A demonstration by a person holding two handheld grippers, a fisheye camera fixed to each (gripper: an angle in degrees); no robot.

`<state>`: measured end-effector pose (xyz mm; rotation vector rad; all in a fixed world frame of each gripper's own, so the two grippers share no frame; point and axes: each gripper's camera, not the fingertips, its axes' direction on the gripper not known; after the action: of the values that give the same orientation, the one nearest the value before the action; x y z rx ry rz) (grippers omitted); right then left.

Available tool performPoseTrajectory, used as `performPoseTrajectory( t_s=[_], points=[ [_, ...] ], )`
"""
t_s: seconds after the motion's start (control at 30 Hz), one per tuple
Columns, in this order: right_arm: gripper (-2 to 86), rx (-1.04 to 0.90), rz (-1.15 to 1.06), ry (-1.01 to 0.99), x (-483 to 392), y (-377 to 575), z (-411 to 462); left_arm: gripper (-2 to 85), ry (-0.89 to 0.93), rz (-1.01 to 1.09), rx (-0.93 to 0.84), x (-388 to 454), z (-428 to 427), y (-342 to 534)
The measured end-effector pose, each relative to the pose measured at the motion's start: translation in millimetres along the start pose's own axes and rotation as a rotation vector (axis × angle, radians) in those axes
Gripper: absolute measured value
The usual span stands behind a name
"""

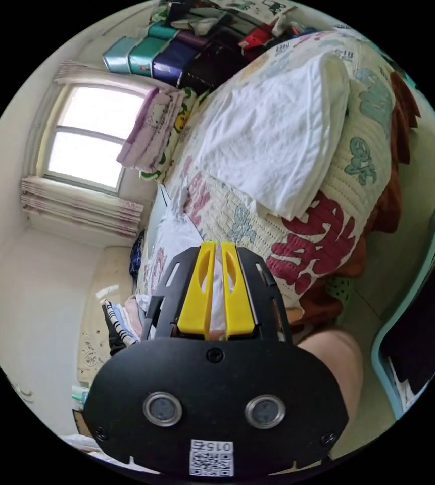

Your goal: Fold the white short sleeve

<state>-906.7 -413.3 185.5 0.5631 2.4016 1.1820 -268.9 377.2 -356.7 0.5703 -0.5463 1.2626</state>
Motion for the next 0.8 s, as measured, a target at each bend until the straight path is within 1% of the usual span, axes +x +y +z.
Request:
performPoseTrajectory(
  t_s=[0.03, 0.07, 0.13, 0.17, 0.2, 0.23, 0.27, 0.3, 0.33, 0.37, 0.4, 0.43, 0.47, 0.53, 0.57, 0.6, 0.63, 0.67, 0.73, 0.77, 0.8],
  points=[
    [3.4, 0.081, -0.048, 0.027, -15, 2, -8, -0.8, 0.006, 0.032, 0.034, 17, 0, -11],
    [3.9, 0.115, -0.083, 0.041, -25, 3, -10, -0.7, 0.007, 0.050, 0.049, 28, 2, -17],
    [6.2, 0.172, -0.276, 0.104, -73, 4, -9, -0.7, 0.006, 0.148, 0.104, 80, 16, -44],
    [6.3, 0.167, -0.328, 0.099, -86, 3, -7, -0.7, 0.014, 0.174, 0.113, 95, 22, -51],
    [6.5, 0.144, -0.426, 0.053, -113, -1, -4, -0.7, 0.061, 0.221, 0.109, 126, 37, -67],
    [7.0, 0.113, -0.478, 0.016, -138, -10, 2, -0.7, 0.151, 0.256, 0.083, 156, 59, -85],
    [7.3, 0.097, -0.490, 0.004, -150, -16, 6, -0.7, 0.203, 0.271, 0.065, 171, 71, -94],
    [7.7, 0.077, -0.502, -0.017, -171, -30, 15, -0.7, 0.294, 0.300, 0.030, 203, 99, -113],
    [8.0, 0.073, -0.484, -0.049, -186, -46, 28, -0.7, 0.348, 0.324, 0.006, 236, 128, -130],
    [8.1, 0.070, -0.465, -0.065, -192, -55, 35, -0.7, 0.360, 0.336, -0.001, 254, 143, -138],
    [8.2, 0.060, -0.441, -0.079, -201, -73, 54, -0.7, 0.367, 0.367, -0.012, 291, 173, -153],
    [8.3, 0.037, -0.413, -0.058, -208, -91, 77, -0.6, 0.370, 0.403, -0.029, 330, 206, -169],
    [8.4, 0.019, -0.394, -0.045, -210, -100, 90, -0.5, 0.375, 0.421, -0.043, 351, 223, -177],
    [9.2, -0.093, -0.325, -0.046, -216, -129, 139, -0.2, 0.422, 0.525, -0.119, 439, 292, -209],
    [9.4, -0.122, -0.313, -0.054, -217, -133, 149, -0.1, 0.431, 0.551, -0.137, 461, 309, -217],
    [9.9, -0.160, -0.303, -0.060, -221, -140, 166, 0.1, 0.441, 0.593, -0.169, 504, 344, -234],
    [10.2, -0.167, -0.303, -0.048, -226, -146, 179, 0.4, 0.446, 0.629, -0.192, 545, 378, -251],
    [10.3, -0.164, -0.308, -0.041, -229, -150, 185, 0.6, 0.450, 0.649, -0.202, 564, 395, -260],
    [10.5, -0.150, -0.334, -0.010, -242, -173, 208, 1.8, 0.459, 0.708, -0.252, 639, 464, -295],
    [10.6, -0.146, -0.340, 0.001, -244, -180, 214, 2.2, 0.452, 0.721, -0.262, 657, 482, -304],
    [10.6, -0.131, -0.352, 0.028, -248, -194, 226, 3.1, 0.435, 0.742, -0.292, 694, 520, -319]
  ],
)
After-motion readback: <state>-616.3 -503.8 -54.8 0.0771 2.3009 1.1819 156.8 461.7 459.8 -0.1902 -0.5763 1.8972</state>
